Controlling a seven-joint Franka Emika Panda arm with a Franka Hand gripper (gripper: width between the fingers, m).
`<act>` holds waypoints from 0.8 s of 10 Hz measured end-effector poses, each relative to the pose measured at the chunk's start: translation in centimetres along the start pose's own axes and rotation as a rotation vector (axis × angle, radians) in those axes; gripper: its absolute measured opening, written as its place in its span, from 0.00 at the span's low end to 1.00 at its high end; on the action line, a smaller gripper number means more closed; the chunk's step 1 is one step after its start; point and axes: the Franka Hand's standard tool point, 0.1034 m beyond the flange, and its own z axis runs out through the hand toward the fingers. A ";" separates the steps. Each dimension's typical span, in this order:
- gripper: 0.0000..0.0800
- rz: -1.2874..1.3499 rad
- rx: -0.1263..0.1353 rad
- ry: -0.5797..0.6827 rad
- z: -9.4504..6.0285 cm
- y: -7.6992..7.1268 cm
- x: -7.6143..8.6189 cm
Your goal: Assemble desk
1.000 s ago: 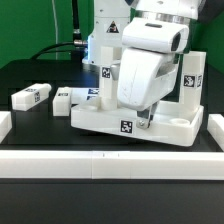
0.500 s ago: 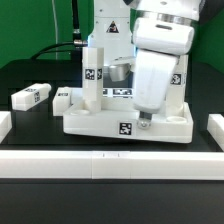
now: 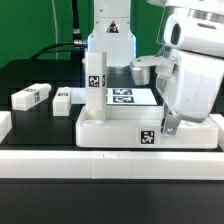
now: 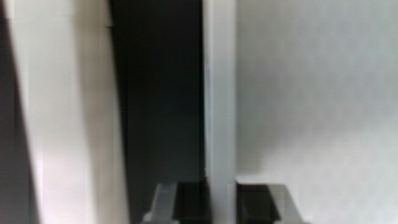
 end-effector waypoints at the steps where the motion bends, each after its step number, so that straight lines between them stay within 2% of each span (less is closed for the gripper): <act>1: 0.08 0.009 -0.005 0.000 0.0 0.4 0.2; 2: 0.08 0.011 0.004 -0.005 0.1 0.7 0.4; 4: 0.08 0.036 0.000 -0.007 0.0 2.0 1.1; 8: 0.08 0.045 -0.001 -0.019 0.0 2.2 1.2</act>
Offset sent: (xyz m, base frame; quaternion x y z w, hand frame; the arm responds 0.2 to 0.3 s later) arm 0.0287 0.0189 0.0044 -0.0015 -0.0037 0.0254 0.9997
